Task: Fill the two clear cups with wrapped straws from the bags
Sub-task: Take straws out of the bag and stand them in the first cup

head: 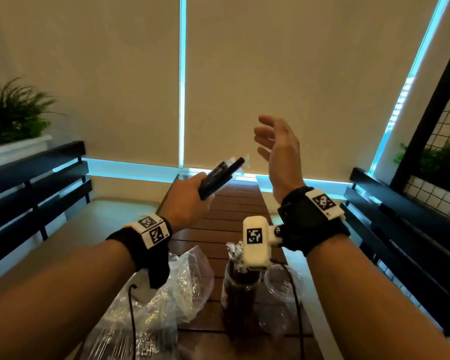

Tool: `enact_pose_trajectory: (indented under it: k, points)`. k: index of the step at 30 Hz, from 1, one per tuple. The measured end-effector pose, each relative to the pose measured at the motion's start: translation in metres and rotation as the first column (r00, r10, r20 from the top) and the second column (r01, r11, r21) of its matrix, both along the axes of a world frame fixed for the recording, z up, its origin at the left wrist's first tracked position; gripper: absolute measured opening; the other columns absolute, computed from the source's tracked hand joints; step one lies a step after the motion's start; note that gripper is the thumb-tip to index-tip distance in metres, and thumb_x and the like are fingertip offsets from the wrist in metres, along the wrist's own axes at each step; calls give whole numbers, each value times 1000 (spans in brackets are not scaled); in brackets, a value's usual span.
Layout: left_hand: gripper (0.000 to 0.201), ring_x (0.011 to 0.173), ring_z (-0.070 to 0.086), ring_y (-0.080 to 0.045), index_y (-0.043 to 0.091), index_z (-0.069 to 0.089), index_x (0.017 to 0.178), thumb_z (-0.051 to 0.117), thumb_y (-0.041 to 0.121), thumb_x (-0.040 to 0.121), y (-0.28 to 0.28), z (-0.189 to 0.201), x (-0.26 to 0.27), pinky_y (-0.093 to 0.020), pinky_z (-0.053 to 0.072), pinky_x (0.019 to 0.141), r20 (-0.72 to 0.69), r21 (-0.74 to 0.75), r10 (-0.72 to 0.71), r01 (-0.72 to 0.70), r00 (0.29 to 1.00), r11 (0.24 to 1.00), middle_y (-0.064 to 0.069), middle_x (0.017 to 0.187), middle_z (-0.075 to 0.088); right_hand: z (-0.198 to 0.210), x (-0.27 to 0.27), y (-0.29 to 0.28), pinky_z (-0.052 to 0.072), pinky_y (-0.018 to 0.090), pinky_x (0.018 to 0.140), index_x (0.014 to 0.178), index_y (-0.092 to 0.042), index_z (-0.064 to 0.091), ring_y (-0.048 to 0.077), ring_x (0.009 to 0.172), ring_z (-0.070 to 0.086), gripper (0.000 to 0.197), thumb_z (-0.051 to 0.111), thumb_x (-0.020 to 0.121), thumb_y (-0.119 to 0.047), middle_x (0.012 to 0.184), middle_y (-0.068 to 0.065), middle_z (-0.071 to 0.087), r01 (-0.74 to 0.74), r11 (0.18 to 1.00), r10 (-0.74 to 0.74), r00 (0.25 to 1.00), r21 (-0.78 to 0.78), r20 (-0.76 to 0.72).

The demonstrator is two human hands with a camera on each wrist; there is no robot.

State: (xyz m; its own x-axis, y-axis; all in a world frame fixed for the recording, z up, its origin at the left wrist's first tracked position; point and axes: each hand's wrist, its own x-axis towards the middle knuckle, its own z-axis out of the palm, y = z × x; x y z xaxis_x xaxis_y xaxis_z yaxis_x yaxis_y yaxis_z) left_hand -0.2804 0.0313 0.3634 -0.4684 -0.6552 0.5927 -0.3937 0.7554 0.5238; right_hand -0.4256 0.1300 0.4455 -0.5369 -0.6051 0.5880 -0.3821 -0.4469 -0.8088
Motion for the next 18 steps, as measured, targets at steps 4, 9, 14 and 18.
enact_pose_trajectory:
  k: [4, 9, 14, 18]
  points:
    - [26, 59, 47, -11, 23, 49, 90, 67, 6, 82, 13, 1, -6, -13, 26, 50, 124, -92, -33, 45, 992, 995, 6, 73, 55, 13, 15, 5, 40, 40, 105, 125, -30, 61, 11, 117, 56, 61, 17, 93, -59, 126, -5, 63, 21, 994, 5, 972, 109, -235]
    - [29, 59, 50, -14, 24, 47, 78, 73, 11, 76, 24, 8, -20, -15, 25, 51, 75, -170, -79, 90, 994, 981, -3, 71, 66, -13, 37, -3, 44, 37, 97, 111, -23, 71, 20, 105, 63, 57, 21, 101, -49, 107, -1, 72, 118, 959, 5, 903, 259, -430]
    - [24, 56, 49, -7, 26, 52, 76, 75, 21, 79, 32, -1, -26, -21, 35, 55, -45, -78, -125, 121, 991, 990, 11, 64, 55, -18, 31, 4, 51, 37, 90, 110, -25, 69, 11, 94, 66, 59, 22, 96, -57, 96, -6, 71, -50, 981, 101, 955, 187, -278]
    - [27, 54, 45, -3, 27, 51, 70, 70, 17, 85, 15, 0, -27, -20, 35, 53, -240, 96, 11, 13, 971, 995, 12, 60, 50, -54, -8, 17, 51, 38, 89, 114, -28, 62, 14, 100, 63, 35, 42, 85, -30, 105, -3, 67, 24, 984, -5, 995, 179, -102]
